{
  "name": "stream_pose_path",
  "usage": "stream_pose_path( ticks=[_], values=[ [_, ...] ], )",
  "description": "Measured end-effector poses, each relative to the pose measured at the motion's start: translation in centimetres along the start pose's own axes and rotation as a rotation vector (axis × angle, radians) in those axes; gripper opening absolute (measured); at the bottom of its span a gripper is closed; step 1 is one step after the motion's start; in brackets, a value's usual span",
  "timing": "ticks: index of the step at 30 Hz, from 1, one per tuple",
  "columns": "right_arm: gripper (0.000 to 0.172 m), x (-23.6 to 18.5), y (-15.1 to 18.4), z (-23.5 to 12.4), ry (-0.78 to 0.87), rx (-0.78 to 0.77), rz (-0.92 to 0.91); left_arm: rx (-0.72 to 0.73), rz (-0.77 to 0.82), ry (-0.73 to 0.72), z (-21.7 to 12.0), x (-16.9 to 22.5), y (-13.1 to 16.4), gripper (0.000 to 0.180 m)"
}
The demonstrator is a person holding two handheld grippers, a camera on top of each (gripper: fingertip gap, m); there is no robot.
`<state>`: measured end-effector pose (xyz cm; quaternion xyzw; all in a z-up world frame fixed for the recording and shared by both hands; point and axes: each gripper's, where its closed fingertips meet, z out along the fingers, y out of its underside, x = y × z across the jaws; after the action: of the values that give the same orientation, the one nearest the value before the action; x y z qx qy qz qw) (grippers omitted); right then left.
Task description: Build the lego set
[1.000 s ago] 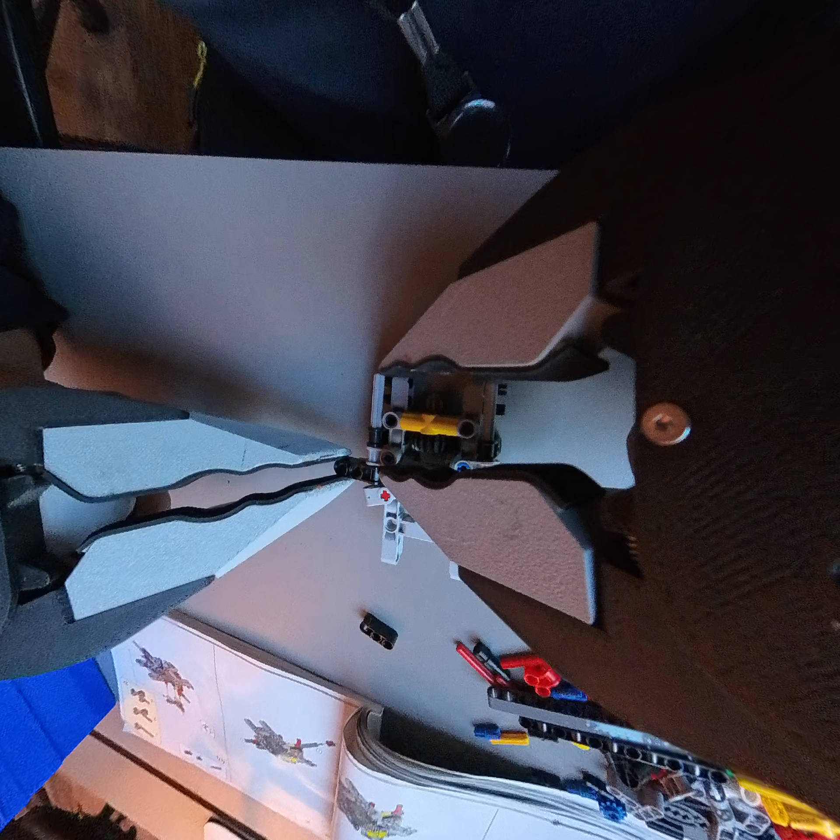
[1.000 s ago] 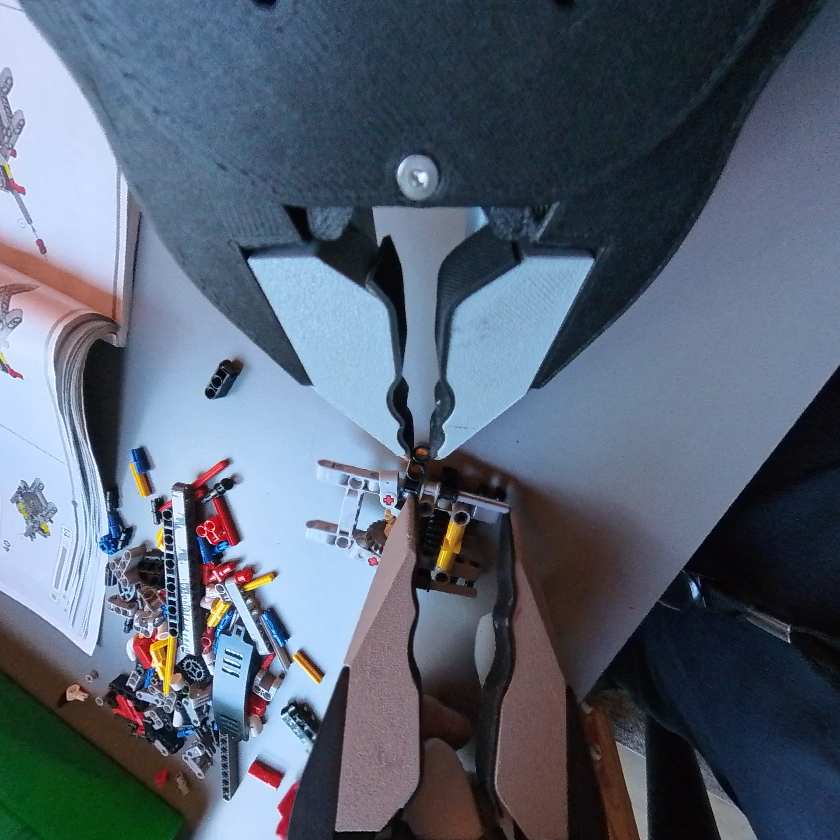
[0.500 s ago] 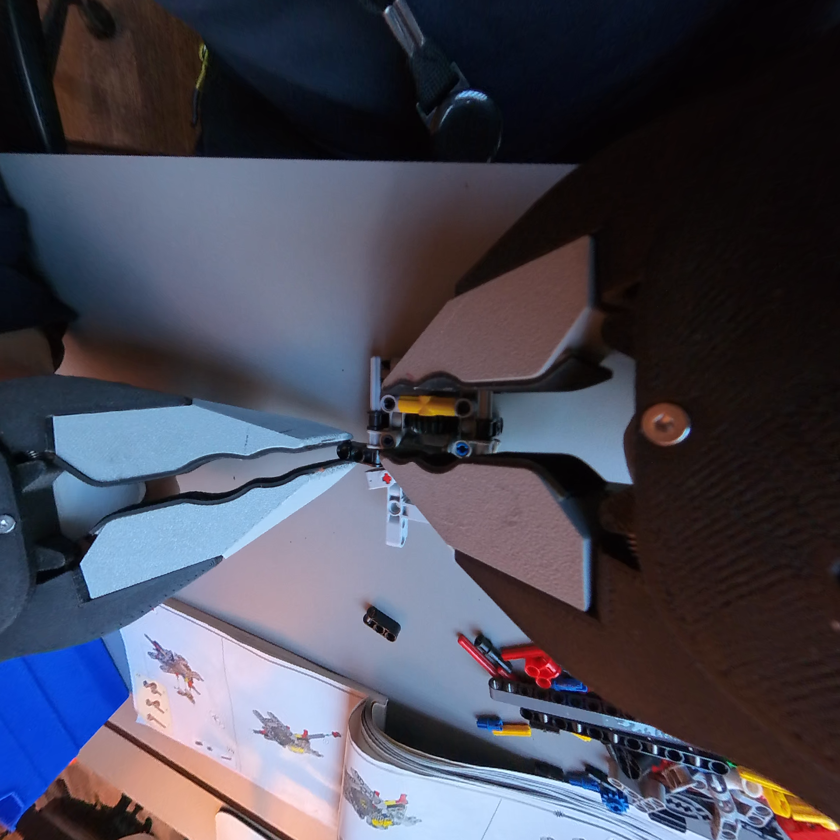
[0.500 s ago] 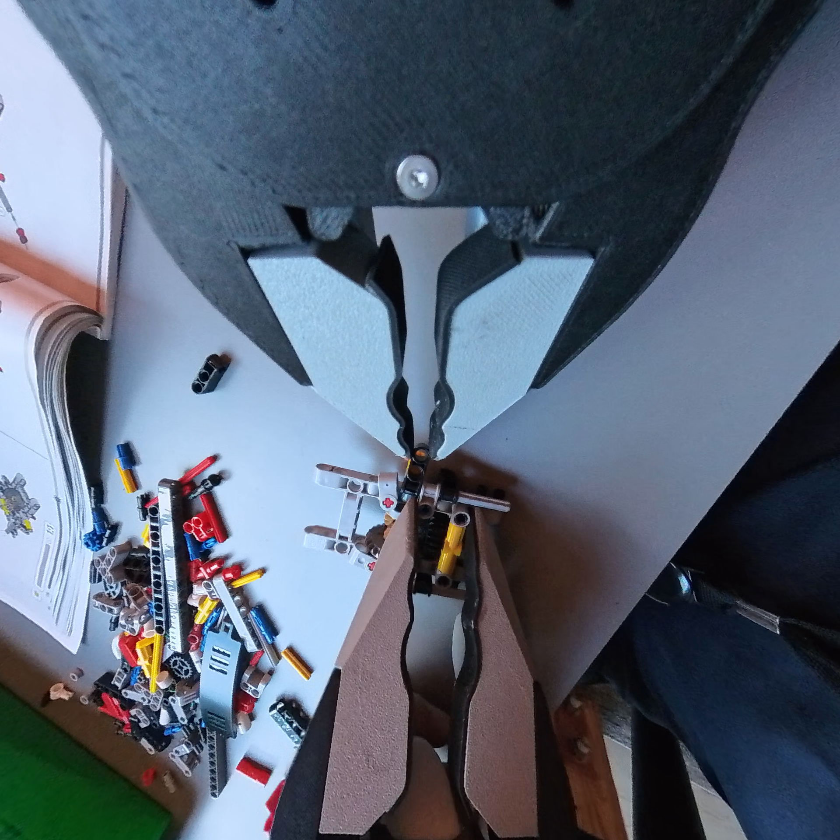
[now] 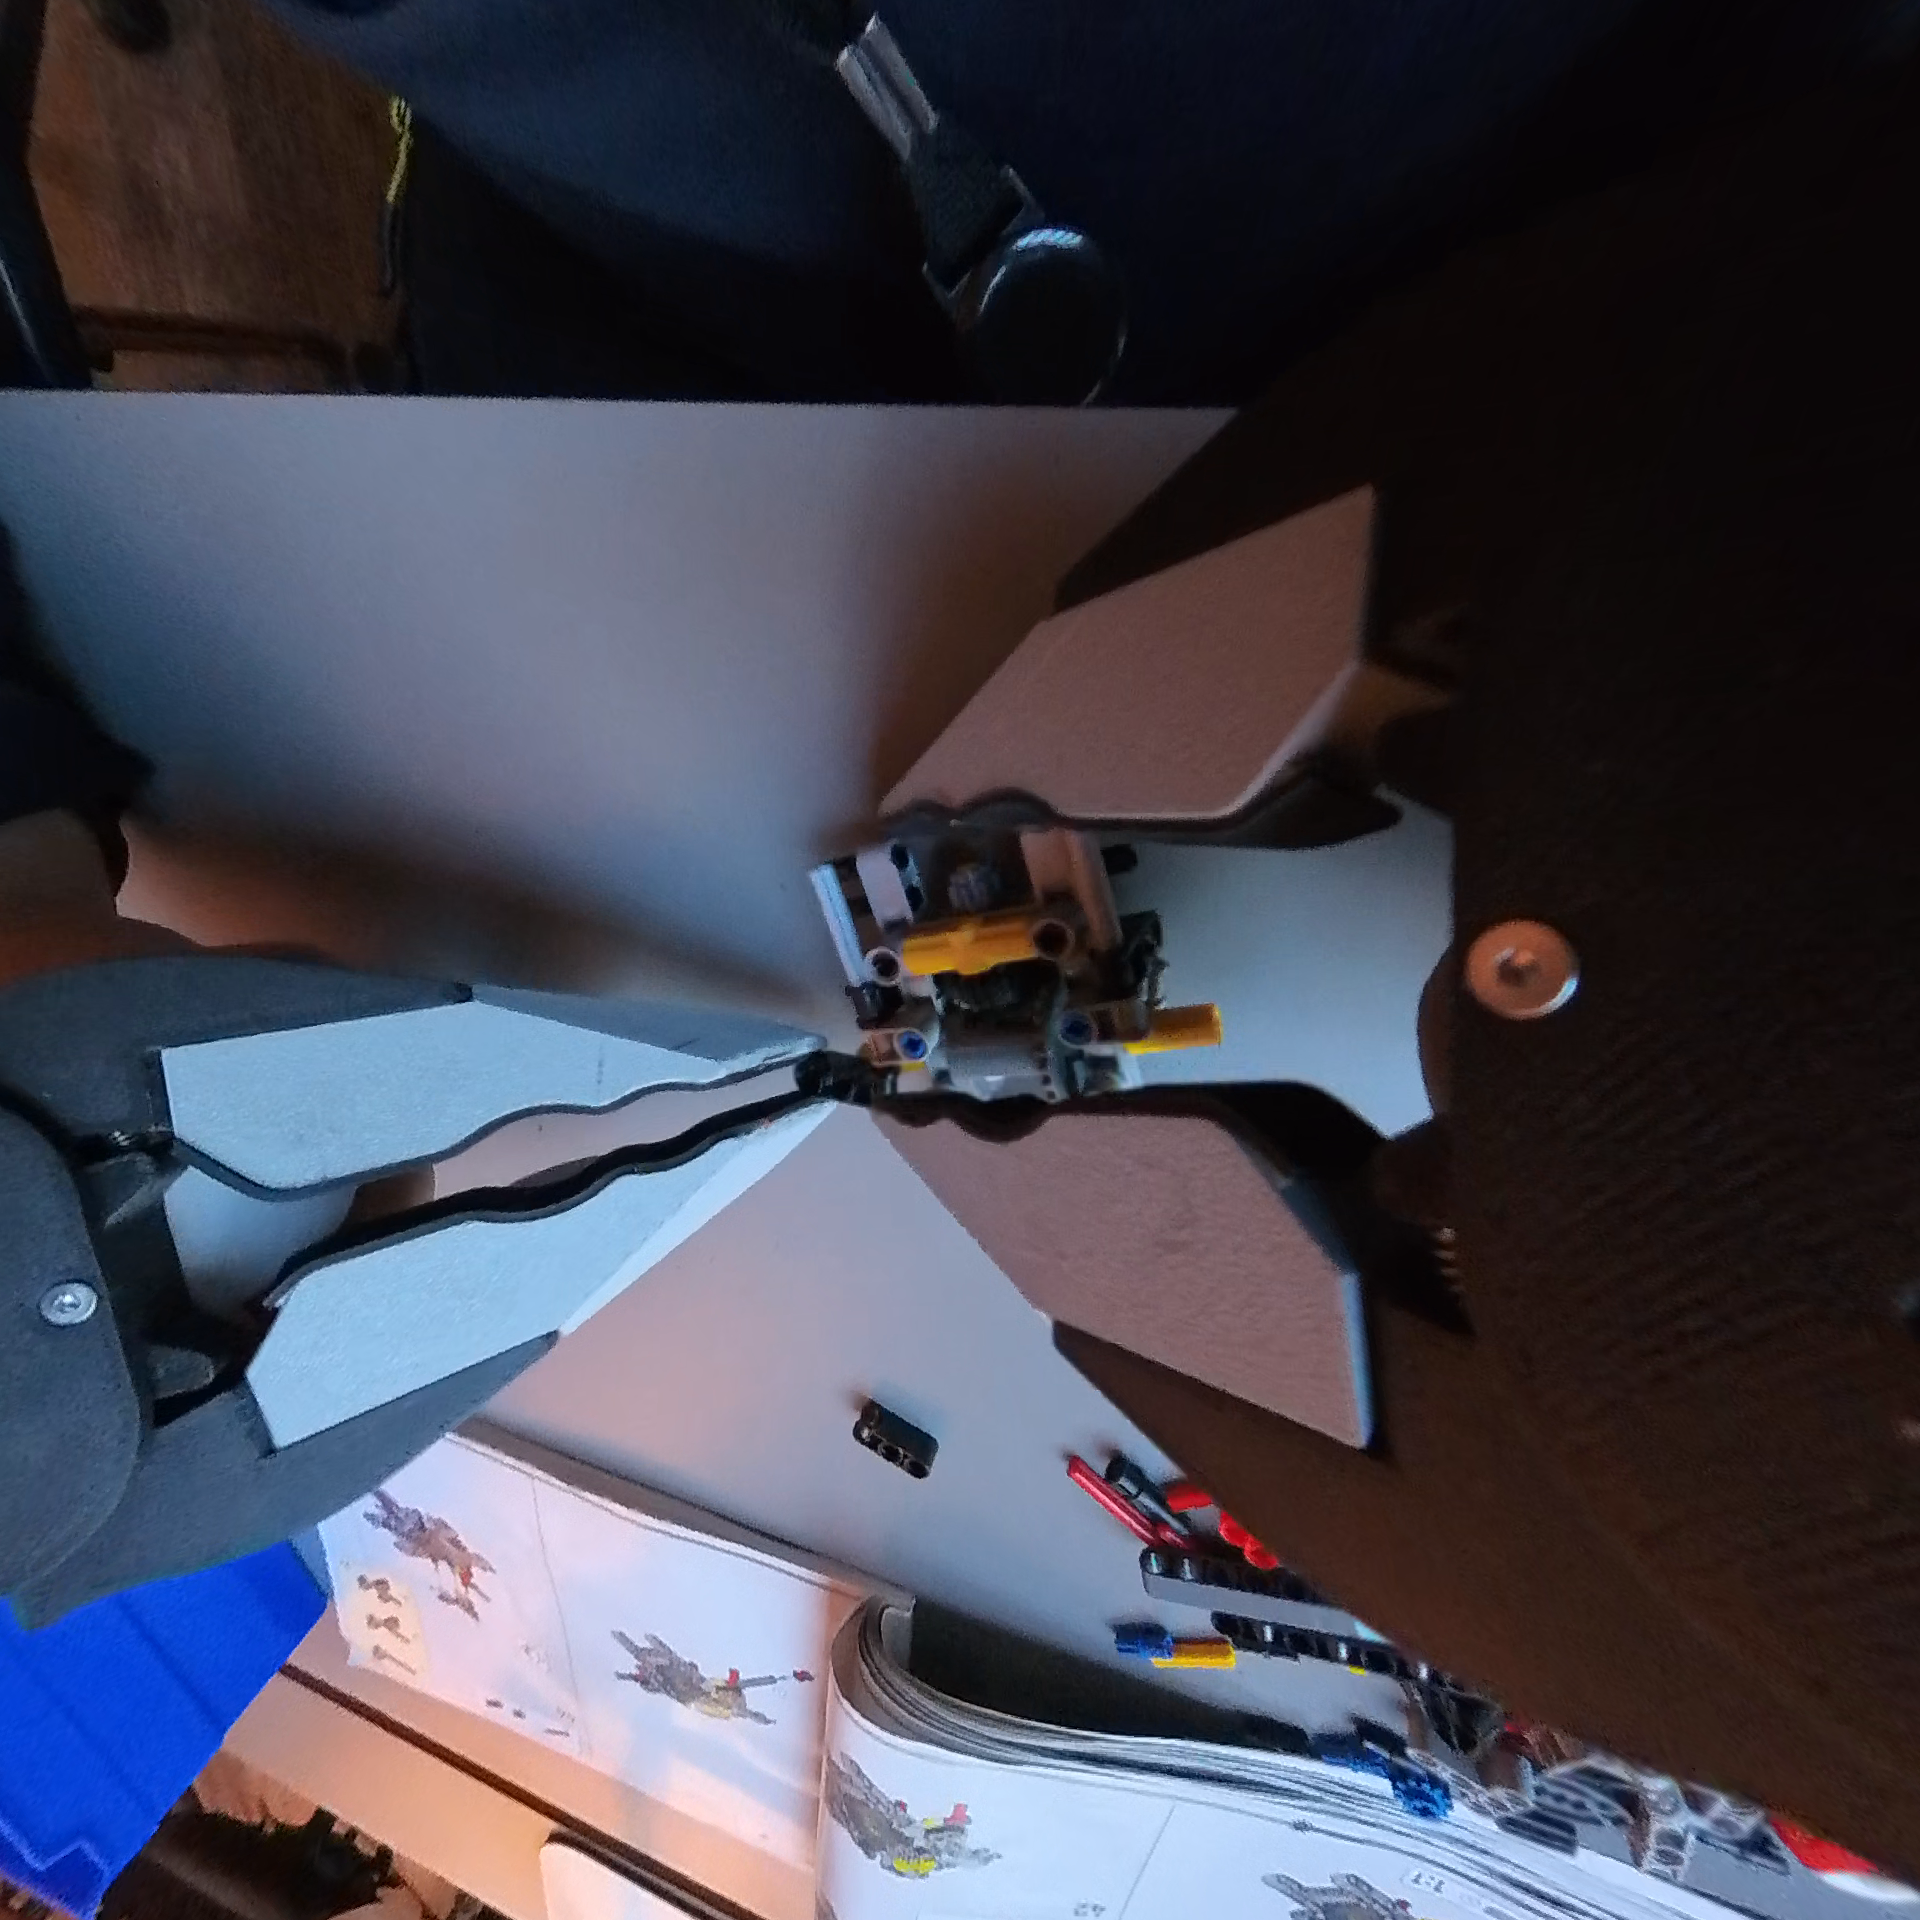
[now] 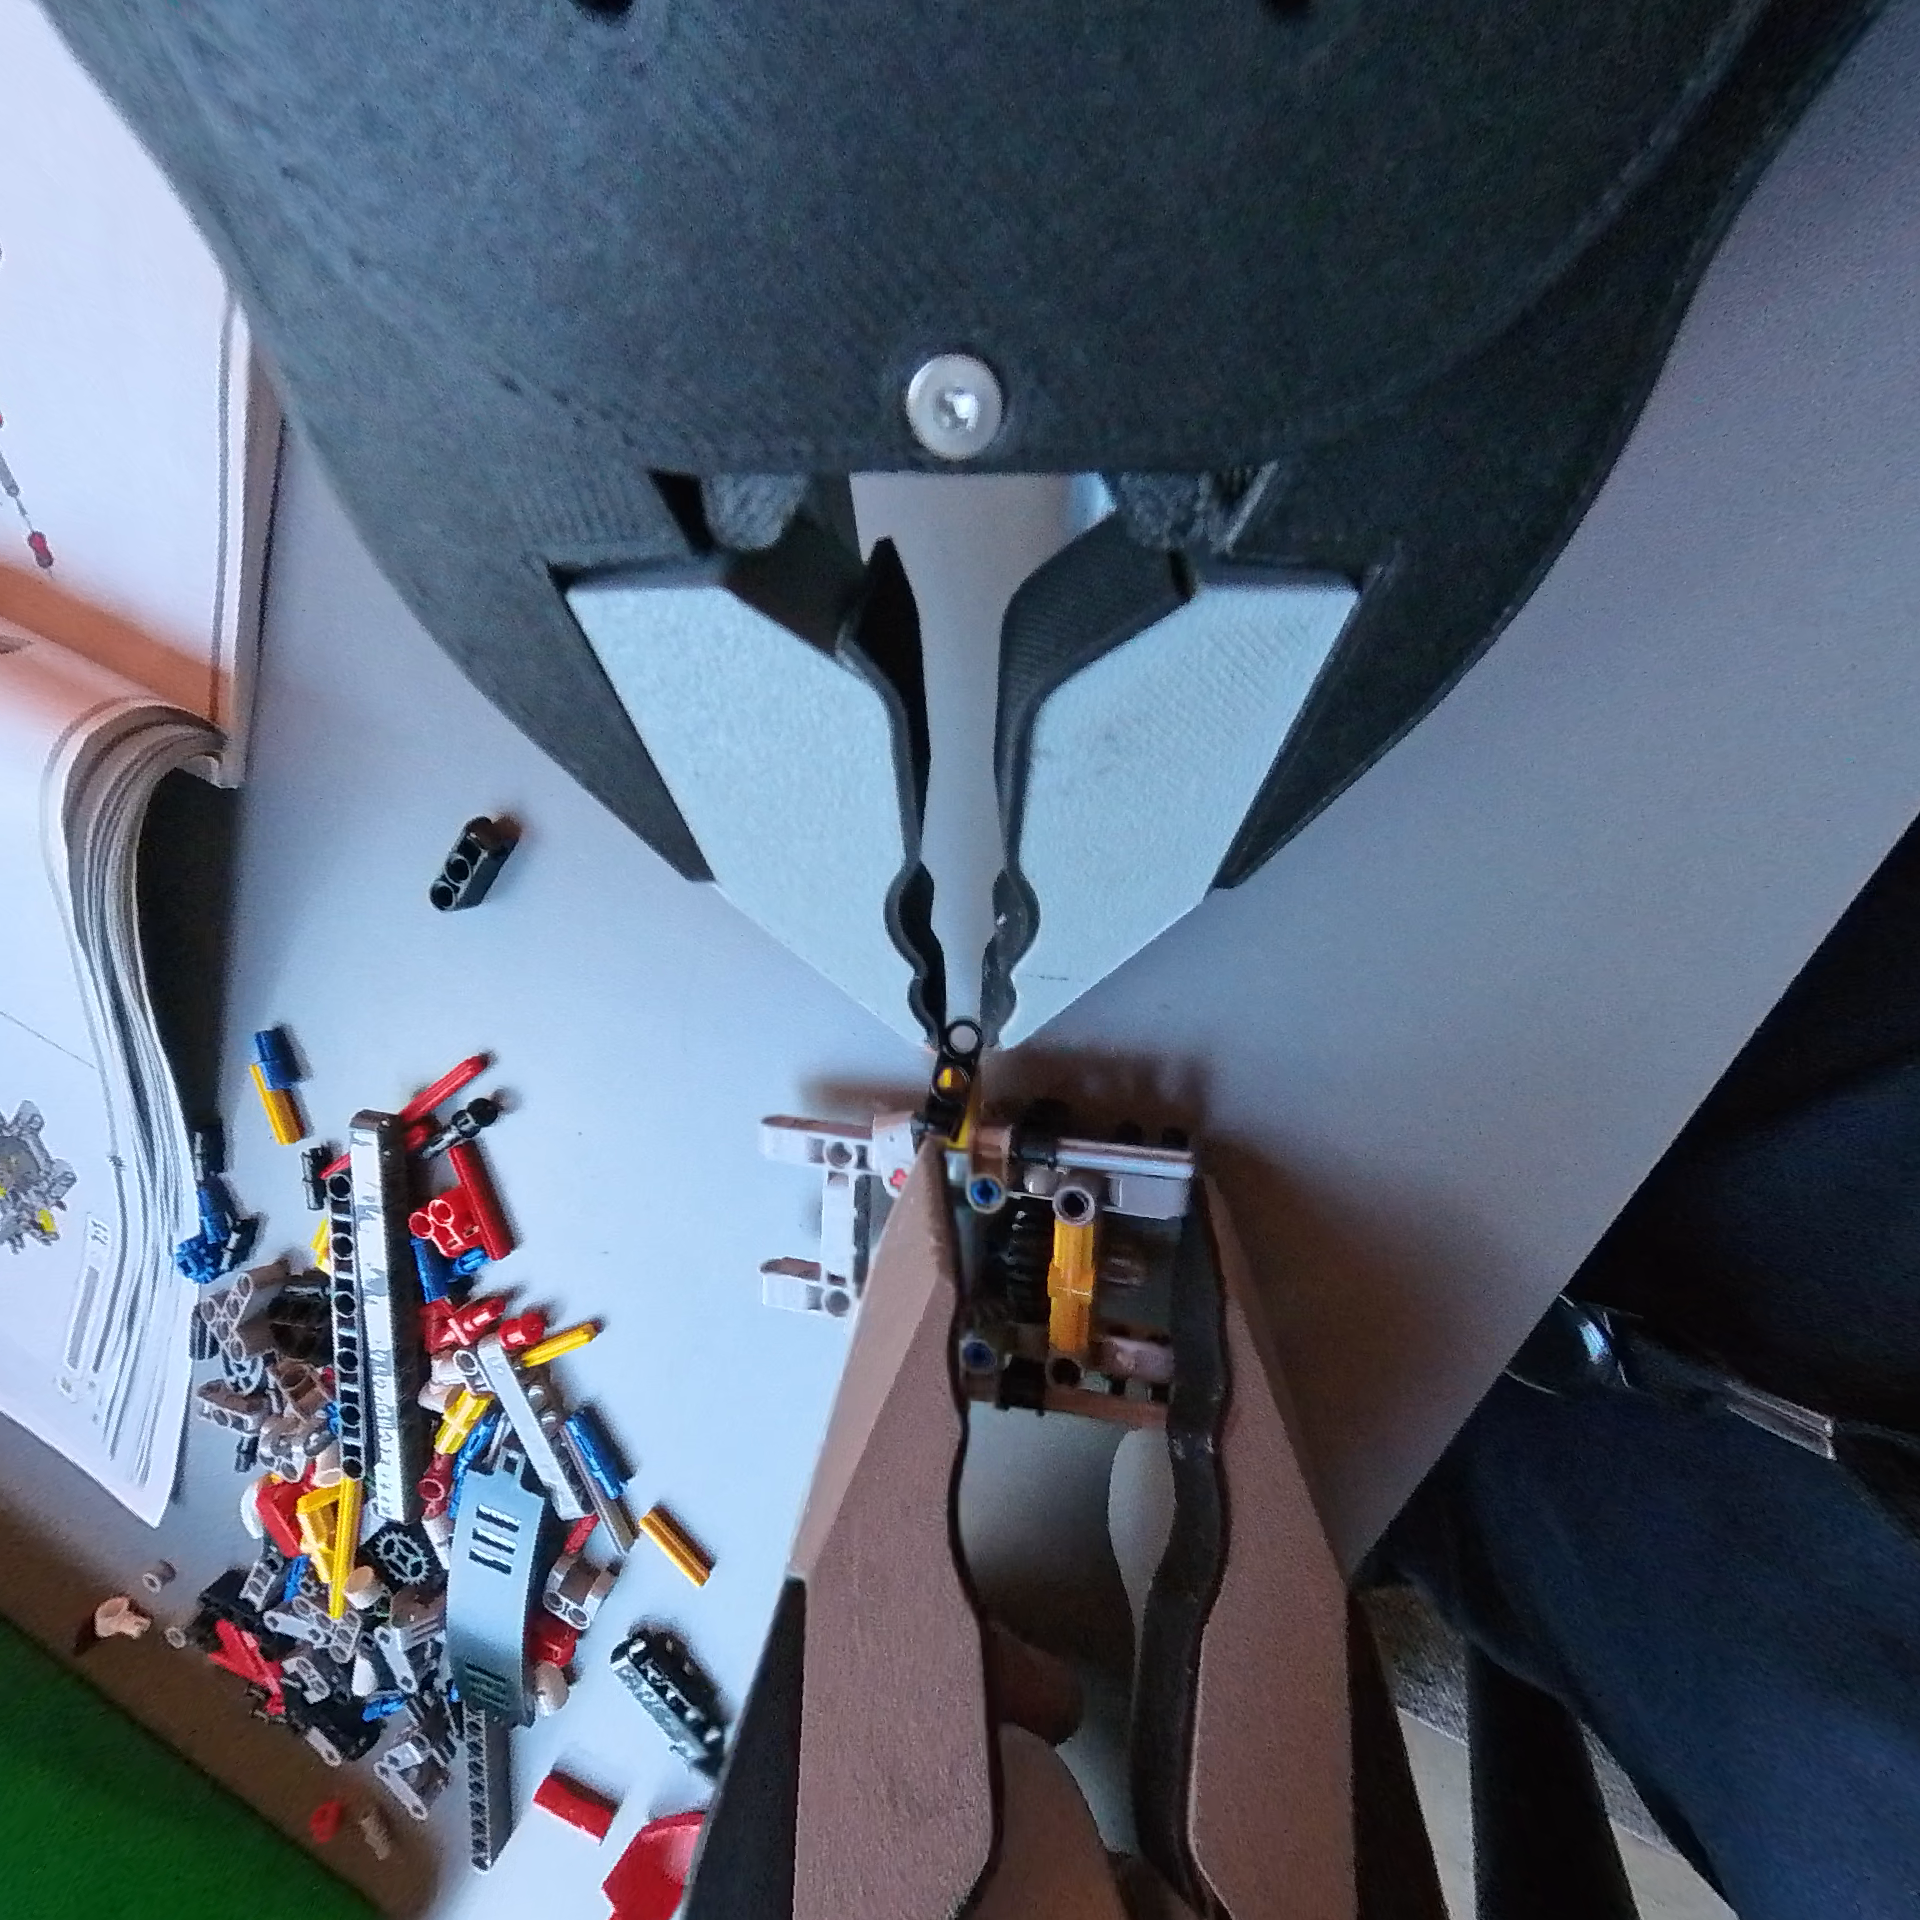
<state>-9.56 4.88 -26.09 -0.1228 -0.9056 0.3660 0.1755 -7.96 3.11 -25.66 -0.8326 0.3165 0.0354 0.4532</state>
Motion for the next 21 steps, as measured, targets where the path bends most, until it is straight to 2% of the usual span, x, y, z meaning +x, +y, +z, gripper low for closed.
stream_pose_path(
  ticks=[6, 9, 11, 16, 21],
  values=[
    [0.004, 0.9, 0.3, -1.0, 0.017, 0.021, 0.050, 0.061, -0.068, 0.021, -1.1, -0.6, -0.7, 0.049],
    [0.004, 1.5, -0.6, -2.3, 0.026, 0.107, 0.100, 0.085, -0.144, 0.015, -2.2, -1.6, -1.5, 0.033],
    [0.004, 1.8, -1.4, -3.1, 0.028, 0.159, 0.119, 0.082, -0.242, -0.009, -2.6, -2.9, -1.9, 0.019],
    [0.004, 1.3, -2.3, -3.2, 0.062, 0.152, 0.074, 0.112, -0.525, 0.110, -2.0, -3.8, -3.2, 0.026],
    [0.004, 1.3, -2.9, -3.4, 0.125, 0.129, 0.019, 0.110, -0.660, 0.175, -1.0, -3.9, -3.2, 0.015]
  ],
)
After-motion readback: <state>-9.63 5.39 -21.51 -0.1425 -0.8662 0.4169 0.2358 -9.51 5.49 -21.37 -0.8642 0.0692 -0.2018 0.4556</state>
